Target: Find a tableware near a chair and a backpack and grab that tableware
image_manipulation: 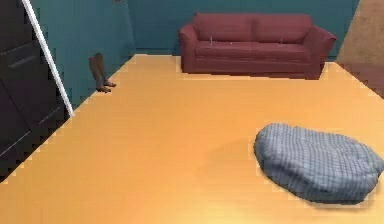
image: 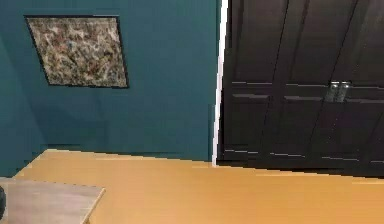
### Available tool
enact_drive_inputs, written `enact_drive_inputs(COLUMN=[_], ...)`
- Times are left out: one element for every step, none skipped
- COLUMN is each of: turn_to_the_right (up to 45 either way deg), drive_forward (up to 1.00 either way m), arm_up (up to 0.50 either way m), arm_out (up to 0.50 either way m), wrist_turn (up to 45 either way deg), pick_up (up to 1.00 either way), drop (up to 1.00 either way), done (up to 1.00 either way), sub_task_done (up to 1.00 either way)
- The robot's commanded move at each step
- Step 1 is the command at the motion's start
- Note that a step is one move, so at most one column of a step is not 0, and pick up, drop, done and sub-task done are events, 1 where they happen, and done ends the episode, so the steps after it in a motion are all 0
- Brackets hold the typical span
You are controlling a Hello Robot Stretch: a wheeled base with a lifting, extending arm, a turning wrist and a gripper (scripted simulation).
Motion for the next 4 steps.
enact_drive_inputs(turn_to_the_right=[-45.0,-45.0,-45.0,-12.0], drive_forward=[0.0,0.0,0.0,0.0], arm_up=[0.0,0.0,0.0,0.0], arm_out=[0.0,0.0,0.0,0.0], wrist_turn=[0.0,0.0,0.0,0.0], pick_up=[0.0,0.0,0.0,0.0], drop=[0.0,0.0,0.0,0.0], done=[0.0,0.0,0.0,0.0], sub_task_done=[0.0,0.0,0.0,0.0])
